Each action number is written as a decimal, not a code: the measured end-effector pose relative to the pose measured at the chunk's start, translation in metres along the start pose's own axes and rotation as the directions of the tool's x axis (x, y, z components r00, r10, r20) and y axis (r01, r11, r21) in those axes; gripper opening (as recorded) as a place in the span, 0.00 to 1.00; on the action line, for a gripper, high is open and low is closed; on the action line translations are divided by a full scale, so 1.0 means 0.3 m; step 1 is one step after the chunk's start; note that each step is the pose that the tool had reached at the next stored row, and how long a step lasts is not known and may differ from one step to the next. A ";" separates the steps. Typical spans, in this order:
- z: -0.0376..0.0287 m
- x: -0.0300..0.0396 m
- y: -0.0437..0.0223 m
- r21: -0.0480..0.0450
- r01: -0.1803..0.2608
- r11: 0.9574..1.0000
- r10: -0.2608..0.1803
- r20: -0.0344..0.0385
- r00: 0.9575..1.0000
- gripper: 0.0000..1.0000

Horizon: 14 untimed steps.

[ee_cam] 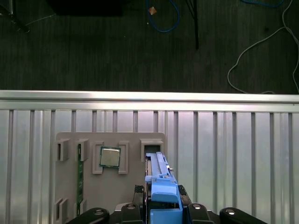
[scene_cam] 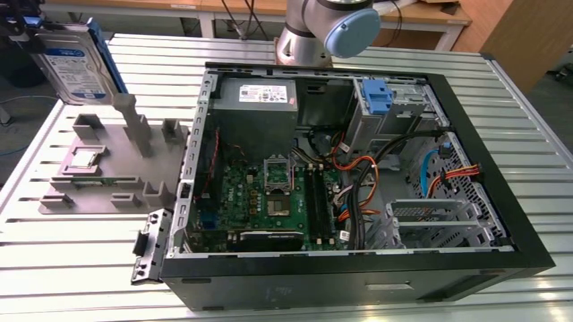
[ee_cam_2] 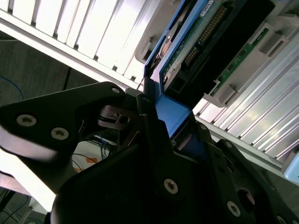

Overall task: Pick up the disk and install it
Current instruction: 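Pick up the disk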

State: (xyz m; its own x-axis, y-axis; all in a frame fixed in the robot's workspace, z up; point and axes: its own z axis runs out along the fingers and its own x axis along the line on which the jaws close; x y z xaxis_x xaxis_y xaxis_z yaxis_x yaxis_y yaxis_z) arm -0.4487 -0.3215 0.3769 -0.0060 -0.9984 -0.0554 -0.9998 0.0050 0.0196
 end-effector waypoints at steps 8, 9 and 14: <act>-0.008 0.000 0.000 0.000 0.000 1.000 0.000 0.000 1.000 0.37; -0.009 -0.001 0.000 0.000 0.000 1.000 0.000 0.000 1.000 0.37; -0.016 -0.001 0.000 0.000 0.000 1.000 0.000 0.000 1.000 0.37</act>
State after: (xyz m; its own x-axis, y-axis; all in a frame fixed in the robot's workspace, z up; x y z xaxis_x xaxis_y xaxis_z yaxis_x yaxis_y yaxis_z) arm -0.4487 -0.3215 0.3817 -0.0061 -0.9984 -0.0554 -0.9998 0.0050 0.0197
